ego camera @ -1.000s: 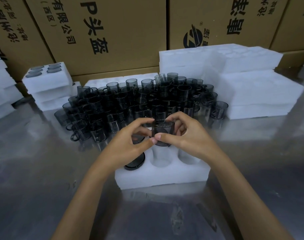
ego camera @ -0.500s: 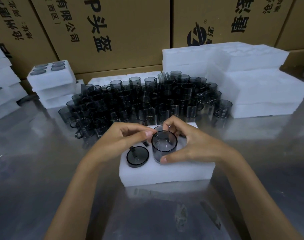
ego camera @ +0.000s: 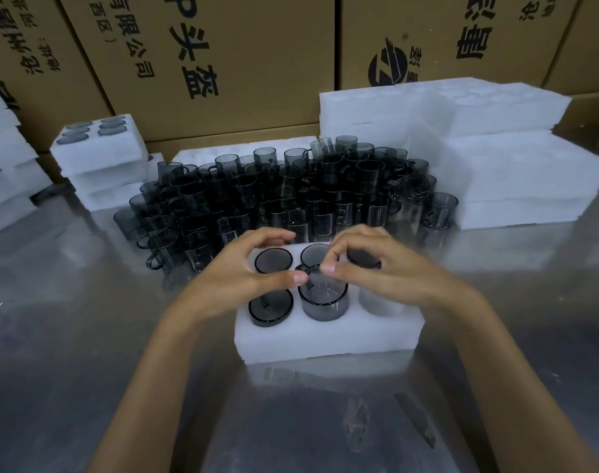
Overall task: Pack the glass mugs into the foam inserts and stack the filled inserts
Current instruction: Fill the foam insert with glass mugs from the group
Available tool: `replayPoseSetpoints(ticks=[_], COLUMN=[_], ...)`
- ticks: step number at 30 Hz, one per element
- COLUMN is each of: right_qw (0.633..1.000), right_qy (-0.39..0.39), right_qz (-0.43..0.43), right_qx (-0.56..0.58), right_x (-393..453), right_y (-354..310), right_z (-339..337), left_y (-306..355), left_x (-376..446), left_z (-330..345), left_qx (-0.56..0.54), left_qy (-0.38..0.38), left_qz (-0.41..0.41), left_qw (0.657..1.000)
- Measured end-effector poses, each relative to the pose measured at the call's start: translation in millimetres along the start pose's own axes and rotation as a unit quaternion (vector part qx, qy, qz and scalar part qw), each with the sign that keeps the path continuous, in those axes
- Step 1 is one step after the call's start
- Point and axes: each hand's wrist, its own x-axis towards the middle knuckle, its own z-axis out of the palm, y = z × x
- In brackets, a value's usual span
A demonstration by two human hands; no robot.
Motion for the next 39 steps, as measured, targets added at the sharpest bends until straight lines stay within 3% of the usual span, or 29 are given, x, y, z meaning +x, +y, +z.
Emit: replayPoseSetpoints(ticks=[2,9,39], right_qw=[0.999,1.000,0.998], right_qy=[0.029,0.018,-0.020], right_qz=[0.004,0.009,0.026], right_qx=[-0.018,-0.012,-0.047], right_x=[0.3,-0.2,6.1], right_y=[3.7,7.8,14.4], right_z=[-2.6,-5.2,-4.1], left_y=[-2.1,-9.5,-11.6], left_x=[1.2,4.5,5.9], left_z=[0.1,7.4,10.9], left_qx=[0.018,-0.005,0.089], left_qy=[0.001,-0.042,-0.089], left_qz=[-0.032,-0.090,-0.108], left_qw=[0.999,0.995,0.986])
